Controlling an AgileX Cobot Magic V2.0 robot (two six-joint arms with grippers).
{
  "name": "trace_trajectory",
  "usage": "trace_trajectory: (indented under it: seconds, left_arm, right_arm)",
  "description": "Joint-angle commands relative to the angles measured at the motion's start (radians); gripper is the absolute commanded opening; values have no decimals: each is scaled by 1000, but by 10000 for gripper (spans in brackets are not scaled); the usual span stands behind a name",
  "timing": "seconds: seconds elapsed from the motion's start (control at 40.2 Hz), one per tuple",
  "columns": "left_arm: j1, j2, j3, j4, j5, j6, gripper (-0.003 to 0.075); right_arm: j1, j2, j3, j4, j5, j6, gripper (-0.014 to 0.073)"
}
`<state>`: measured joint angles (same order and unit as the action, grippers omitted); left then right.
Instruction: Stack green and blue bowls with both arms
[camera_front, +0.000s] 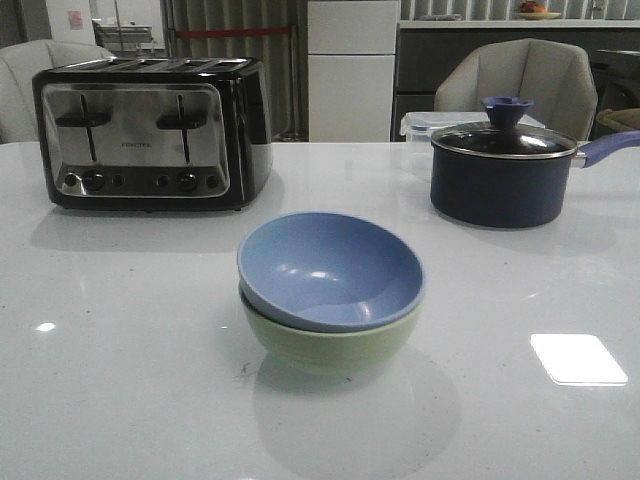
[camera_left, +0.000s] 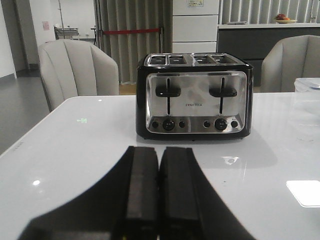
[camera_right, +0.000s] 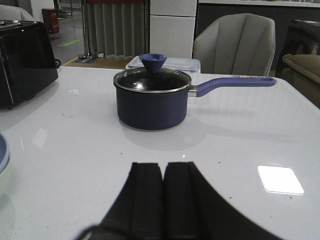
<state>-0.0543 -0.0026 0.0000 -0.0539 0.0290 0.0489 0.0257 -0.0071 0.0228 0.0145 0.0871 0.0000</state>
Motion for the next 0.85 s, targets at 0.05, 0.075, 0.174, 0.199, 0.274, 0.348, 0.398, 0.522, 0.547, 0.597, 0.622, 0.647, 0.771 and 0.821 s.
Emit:
trace_trajectory:
  seconds: [0.05, 0.075, 0.174, 0.199, 0.274, 0.348, 0.398, 0.522, 0.547, 0.597, 0.622, 0.647, 0.771, 0.821]
  left_arm:
    - [0, -19, 10, -6, -90, -10, 95]
    - [0, -19, 10, -6, -90, -10, 95]
    - [0, -19, 10, -6, -90, -10, 95]
    - [0, -19, 10, -6, -90, -10, 95]
    - [0, -19, 10, -6, -90, -10, 95]
    - [0, -19, 10, -6, -90, -10, 95]
    - [0, -19, 10, -6, -90, -10, 95]
    - [0, -19, 10, -6, -90, -10, 95]
    - [0, -19, 10, -6, -90, -10, 95]
    - [0, -19, 10, -6, -90, -10, 95]
    - [0, -19, 10, -6, -90, -10, 95]
    - [0, -19, 10, -6, -90, -10, 95]
    - [0, -19, 10, -6, -90, -10, 95]
    - [0, -19, 10, -6, -90, -10, 95]
  right_arm:
    - [-7, -22, 1, 7, -128, 0, 23]
    - [-7, -22, 1, 7, -128, 0, 23]
    - [-7, -22, 1, 7, -127, 0, 23]
    - [-7, -22, 1, 7, -127, 0, 23]
    - [-7, -22, 1, 7, -127, 0, 23]
    - [-7, -22, 1, 7, -127, 0, 23]
    - [-7, -22, 1, 7, -127, 0, 23]
    - [-19, -22, 1, 7, -127, 0, 23]
    - [-23, -22, 1, 7, -127, 0, 23]
    - [-30, -22, 1, 7, -127, 0, 23]
    - [-30, -22, 1, 7, -127, 0, 23]
    - [-30, -23, 1, 7, -127, 0, 23]
    - [-29, -23, 1, 7, -127, 0, 23]
    - [-29, -23, 1, 7, -127, 0, 23]
